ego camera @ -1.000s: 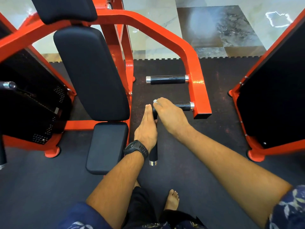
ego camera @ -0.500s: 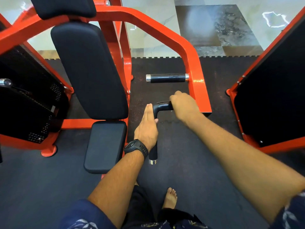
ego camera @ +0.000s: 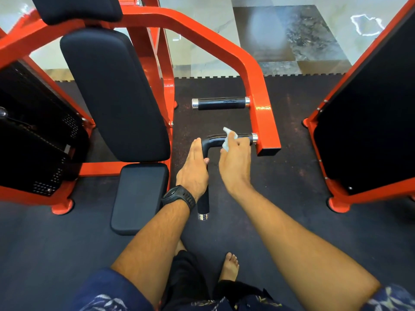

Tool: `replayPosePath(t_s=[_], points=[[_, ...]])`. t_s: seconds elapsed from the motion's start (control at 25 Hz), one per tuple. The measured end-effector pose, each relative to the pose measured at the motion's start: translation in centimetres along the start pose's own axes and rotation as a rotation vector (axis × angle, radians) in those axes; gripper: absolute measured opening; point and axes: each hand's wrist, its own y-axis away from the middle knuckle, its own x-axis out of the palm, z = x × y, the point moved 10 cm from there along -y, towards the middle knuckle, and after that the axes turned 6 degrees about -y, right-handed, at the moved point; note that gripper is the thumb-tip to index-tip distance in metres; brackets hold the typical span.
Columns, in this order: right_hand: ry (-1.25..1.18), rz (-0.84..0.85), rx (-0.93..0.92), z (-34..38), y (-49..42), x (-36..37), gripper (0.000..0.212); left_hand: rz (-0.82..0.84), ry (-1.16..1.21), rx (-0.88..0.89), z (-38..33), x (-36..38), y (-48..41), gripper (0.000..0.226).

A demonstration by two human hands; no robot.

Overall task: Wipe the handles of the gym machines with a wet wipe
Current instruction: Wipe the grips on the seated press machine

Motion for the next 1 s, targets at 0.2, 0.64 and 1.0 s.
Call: replayPosePath(t_s=[0.2, 0.64, 1.0], points=[[-0.437, -0.341, 0.429, -2.9, 1.2, -1.1, 0.032, 0.017, -0.033, 0.086, -0.5, 0.3, 0.3, 0.067], [-0.267, -0.088, -0.002, 1.7, 1.7, 2.3, 0.015, 0.048, 0.032, 0.060, 1.8, 1.6, 3.5, 0.073], [0.084, 0.116, -0.793, 5.3, 2.2, 2.9, 0.015, 0.048, 0.016, -0.051, 2.9, 2.7, 5.1, 0.081]])
